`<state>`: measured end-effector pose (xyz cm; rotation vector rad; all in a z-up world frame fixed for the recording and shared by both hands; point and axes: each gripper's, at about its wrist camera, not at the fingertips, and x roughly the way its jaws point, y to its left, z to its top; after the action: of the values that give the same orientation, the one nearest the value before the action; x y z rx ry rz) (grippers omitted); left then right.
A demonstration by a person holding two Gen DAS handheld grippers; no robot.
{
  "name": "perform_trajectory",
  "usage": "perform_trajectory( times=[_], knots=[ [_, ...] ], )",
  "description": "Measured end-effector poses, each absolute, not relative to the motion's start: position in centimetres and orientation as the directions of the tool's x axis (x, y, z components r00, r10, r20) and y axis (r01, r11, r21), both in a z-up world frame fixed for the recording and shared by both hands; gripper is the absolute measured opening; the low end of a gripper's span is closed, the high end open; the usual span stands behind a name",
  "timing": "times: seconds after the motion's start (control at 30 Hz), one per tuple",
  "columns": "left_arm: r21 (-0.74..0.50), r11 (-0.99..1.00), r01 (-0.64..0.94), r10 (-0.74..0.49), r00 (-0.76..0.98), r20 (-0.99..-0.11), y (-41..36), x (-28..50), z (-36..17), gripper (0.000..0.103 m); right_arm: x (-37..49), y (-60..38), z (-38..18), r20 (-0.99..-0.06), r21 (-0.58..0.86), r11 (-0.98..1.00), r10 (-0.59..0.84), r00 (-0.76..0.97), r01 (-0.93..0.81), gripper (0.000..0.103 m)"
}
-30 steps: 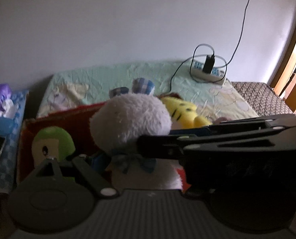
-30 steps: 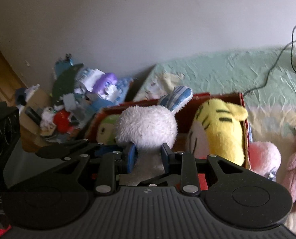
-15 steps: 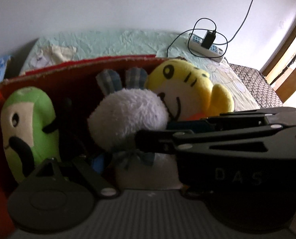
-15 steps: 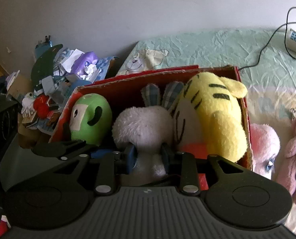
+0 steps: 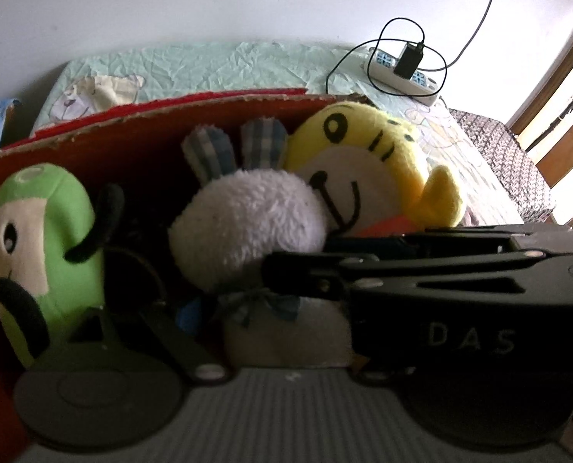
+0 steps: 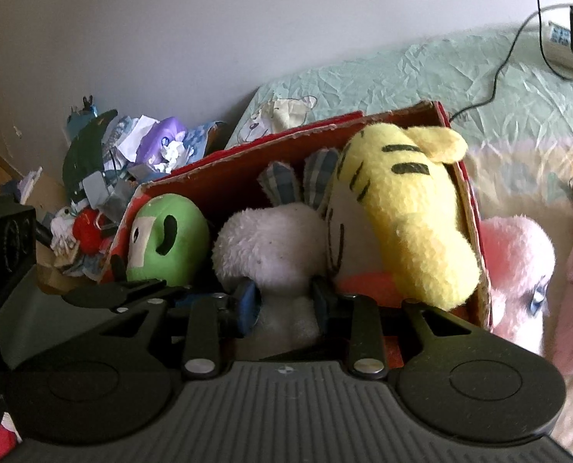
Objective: Organize objects
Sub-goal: 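Carry the white bunny plush over the red box and lower it in, then press the white bunny down beside the tiger plush and open the right gripper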
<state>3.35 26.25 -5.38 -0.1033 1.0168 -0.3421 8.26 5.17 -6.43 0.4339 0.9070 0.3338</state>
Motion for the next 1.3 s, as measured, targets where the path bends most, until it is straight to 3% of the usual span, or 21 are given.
perform_trajectory(
  times=[1.3],
  knots=[
    [-0.077, 0.966, 0.246, -0.196, 0.506, -0.84, 24.4, 3.3, -4.8, 0.1, 6.9, 4.0, -6.9, -0.61, 0.562, 0.825, 0.468, 0.64, -0.068, 0.034]
  ],
)
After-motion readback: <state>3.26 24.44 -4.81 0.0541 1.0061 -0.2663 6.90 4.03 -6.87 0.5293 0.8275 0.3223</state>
